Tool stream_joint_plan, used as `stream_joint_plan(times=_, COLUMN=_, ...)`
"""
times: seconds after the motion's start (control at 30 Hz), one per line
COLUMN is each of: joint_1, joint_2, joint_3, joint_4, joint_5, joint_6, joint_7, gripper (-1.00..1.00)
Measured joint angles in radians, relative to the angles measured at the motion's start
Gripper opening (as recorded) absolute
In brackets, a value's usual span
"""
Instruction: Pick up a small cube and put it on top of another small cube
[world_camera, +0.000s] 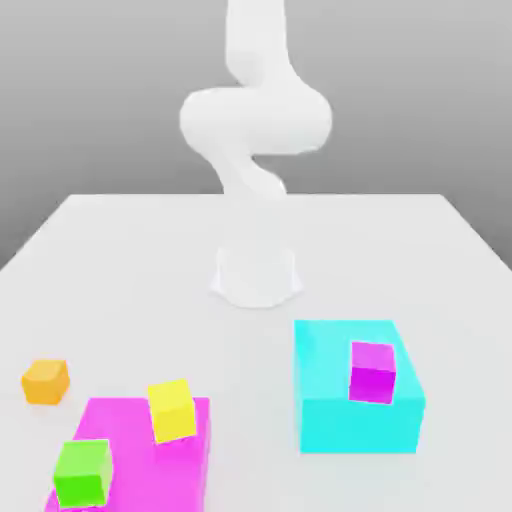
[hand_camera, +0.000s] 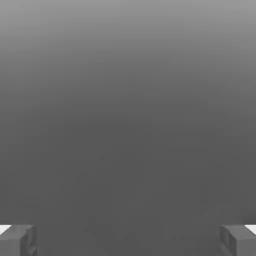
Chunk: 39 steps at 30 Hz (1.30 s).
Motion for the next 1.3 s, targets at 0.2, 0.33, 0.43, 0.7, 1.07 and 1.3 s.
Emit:
stream_joint_plan(times=0.2, joint_1=-0.169, joint_2=0.224, joint_3=-0.018, joint_4=-0.077, joint_5=-0.034, joint_6=0.115, joint_7=0.226, gripper=0.0)
stream_joint_plan(times=0.33, joint_1=-0.274, joint_2=0.369, joint_3=-0.04, joint_4=-0.127, joint_5=-0.049, joint_6=0.189, joint_7=0.368, gripper=0.0)
stream_joint_plan(times=0.43, joint_1=-0.34, joint_2=0.477, joint_3=-0.068, joint_4=-0.165, joint_5=-0.055, joint_6=0.244, joint_7=0.47, gripper=0.0)
stream_joint_plan(times=0.7, joint_1=-0.508, joint_2=0.768, joint_3=-0.159, joint_4=-0.266, joint_5=0.019, joint_6=0.395, joint_7=0.679, gripper=0.0)
stream_joint_plan(times=1.07, joint_1=-0.618, joint_2=1.08, joint_3=-0.08, joint_4=-0.258, joint_5=0.177, joint_6=0.611, joint_7=0.656, gripper=-1.0)
stream_joint_plan(times=1.3, joint_1=-0.601, joint_2=1.023, joint_3=-0.102, joint_4=-0.27, joint_5=0.158, joint_6=0.567, joint_7=0.671, gripper=-1.0)
